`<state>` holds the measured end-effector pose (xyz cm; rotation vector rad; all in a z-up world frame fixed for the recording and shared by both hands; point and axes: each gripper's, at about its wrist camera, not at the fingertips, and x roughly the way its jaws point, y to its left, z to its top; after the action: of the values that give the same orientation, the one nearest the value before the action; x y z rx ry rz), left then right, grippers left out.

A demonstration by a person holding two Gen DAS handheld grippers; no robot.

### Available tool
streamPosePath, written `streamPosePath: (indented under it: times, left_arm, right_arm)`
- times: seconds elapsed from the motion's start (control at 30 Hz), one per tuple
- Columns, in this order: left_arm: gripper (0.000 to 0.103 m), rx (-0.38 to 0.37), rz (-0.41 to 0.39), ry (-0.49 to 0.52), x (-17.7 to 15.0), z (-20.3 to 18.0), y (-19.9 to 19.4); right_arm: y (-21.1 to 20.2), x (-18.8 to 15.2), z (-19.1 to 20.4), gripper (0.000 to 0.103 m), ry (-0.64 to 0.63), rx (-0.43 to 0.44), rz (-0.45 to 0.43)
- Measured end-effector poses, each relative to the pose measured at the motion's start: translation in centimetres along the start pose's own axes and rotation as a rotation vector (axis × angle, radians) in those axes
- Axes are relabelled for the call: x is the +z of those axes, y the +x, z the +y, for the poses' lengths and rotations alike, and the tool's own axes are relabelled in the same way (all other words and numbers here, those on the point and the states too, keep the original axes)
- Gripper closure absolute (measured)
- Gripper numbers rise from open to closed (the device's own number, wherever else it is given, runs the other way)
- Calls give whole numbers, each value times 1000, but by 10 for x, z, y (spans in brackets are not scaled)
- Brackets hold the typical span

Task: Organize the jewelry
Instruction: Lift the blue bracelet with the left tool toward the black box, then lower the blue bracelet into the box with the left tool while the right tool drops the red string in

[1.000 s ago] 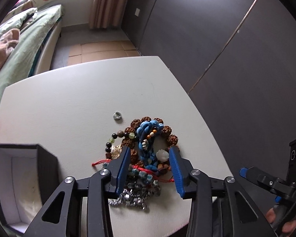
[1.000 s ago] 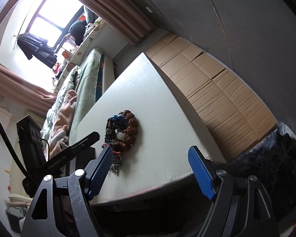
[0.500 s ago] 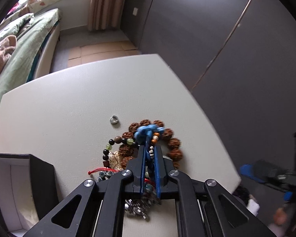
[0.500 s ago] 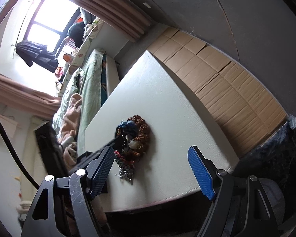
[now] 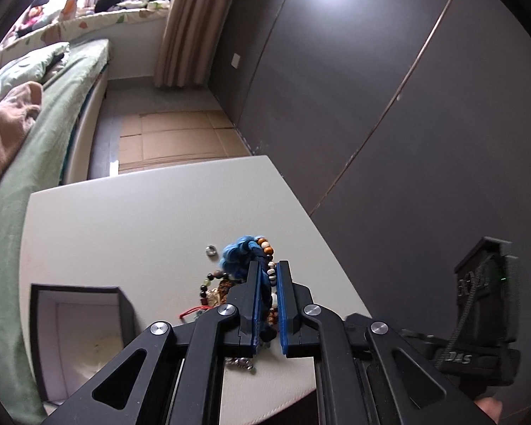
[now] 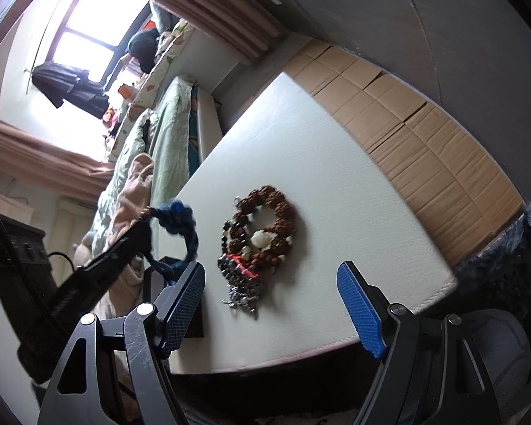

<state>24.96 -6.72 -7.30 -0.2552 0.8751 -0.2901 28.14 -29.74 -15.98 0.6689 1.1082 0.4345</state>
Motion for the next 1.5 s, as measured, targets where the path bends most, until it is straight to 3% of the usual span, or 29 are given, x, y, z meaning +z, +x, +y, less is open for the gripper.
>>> streamPosePath:
  times: [0.13,0.47,0.53,0.7,0.77,0.83,1.0,1.5]
  left_arm:
    - [95,12,-14,-20,-4,10,-15]
    - [95,31,-32,-99,-16,43,-38]
    - [95,35,-34,-114,-18,50,-42]
    - [95,42,-36,-145,-24,62,-48]
    - [95,45,-36,-153,-26,66,-49]
    - [95,45,-34,-160,-27,69,-49]
    - [95,42,-27,-171,-30,73,-48]
    - [95,38,-82,-192,-29,87,-73]
  right_arm:
    - [16,-4,8,37,-18,10,32]
    - [53,-7,17,42,-38,7,100]
    - [61,-5,14,55,-20,18,123]
    - [72,-6,7,56,23,21,139]
    - [73,-6,6,63,30,21,136]
    - [75,-7,6,86,32,39,149]
    - [72,-5,9,96,26,39,140]
    - [19,9,97,97,-190,67,29]
